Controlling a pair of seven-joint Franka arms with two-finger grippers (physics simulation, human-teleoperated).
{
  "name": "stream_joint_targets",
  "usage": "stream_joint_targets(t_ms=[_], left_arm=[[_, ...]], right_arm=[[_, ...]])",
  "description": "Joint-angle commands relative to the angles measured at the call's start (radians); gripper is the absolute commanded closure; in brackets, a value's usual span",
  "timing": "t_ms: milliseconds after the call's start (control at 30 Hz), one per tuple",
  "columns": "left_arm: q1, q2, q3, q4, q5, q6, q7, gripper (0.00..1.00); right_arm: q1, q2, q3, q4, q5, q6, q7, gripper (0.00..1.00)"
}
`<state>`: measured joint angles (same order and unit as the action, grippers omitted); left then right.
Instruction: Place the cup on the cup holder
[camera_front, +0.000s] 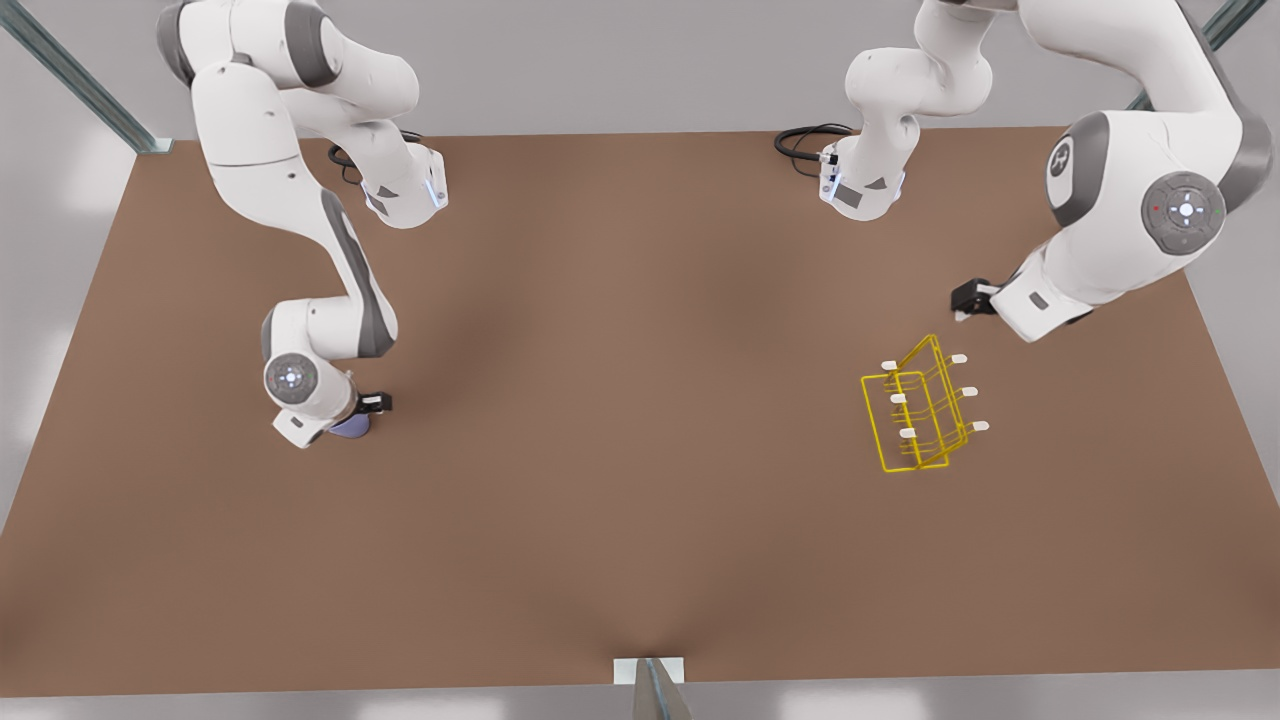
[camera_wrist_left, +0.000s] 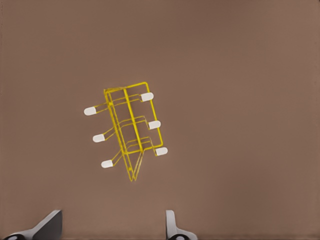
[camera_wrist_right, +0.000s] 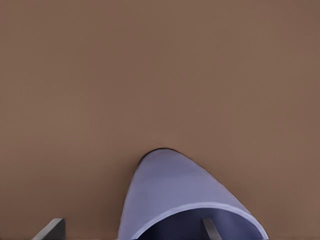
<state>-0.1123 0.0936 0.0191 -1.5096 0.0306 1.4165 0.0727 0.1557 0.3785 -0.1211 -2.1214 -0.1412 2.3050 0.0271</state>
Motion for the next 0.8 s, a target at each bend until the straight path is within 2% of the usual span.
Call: stream_joint_targets(t_ms=[0, 67, 100, 133, 333, 433, 500, 767], left_arm=[[0.005, -0.002, 0.002, 0.009, 0.000, -0.036, 0.001, 0.00], [0.009, 0.003, 0.005, 0.022, 0.003, -0.022, 0.001, 0.00], [0.011, 0.003, 0.005, 0.022, 0.003, -0.024, -0.001, 0.00], [0.011, 0.003, 0.005, 0.022, 0.003, -0.025, 0.001, 0.00], [0.005, 0.002, 0.001, 0.022, 0.005, -0.042, -0.017, 0.00], [0.005, 0.002, 0.001, 0.023, 0.005, -0.044, -0.021, 0.00], [0.005, 0.002, -0.001, 0.022, 0.006, -0.044, -0.031, 0.00], [0.003, -0.005, -0.007, 0.055, 0.008, -0.122, -0.031, 0.00]], right_arm=[[0.001, 0.007, 0.000, 0.001, 0.002, 0.008, -0.006, 0.00], [0.001, 0.010, 0.000, 0.000, 0.002, 0.008, -0.006, 0.00], [0.001, 0.008, 0.000, 0.000, 0.002, 0.007, -0.006, 0.07], [0.001, 0.008, 0.000, 0.000, 0.002, 0.007, -0.007, 0.22], [-0.001, 0.020, 0.000, 0.000, 0.002, 0.005, -0.006, 0.40], [-0.002, 0.020, 0.000, 0.006, 0.002, -0.006, -0.006, 0.66], [-0.002, 0.020, 0.000, 0.008, 0.002, -0.007, -0.006, 0.78], [0.001, 0.019, 0.012, 0.040, 0.003, -0.059, -0.004, 0.79]])
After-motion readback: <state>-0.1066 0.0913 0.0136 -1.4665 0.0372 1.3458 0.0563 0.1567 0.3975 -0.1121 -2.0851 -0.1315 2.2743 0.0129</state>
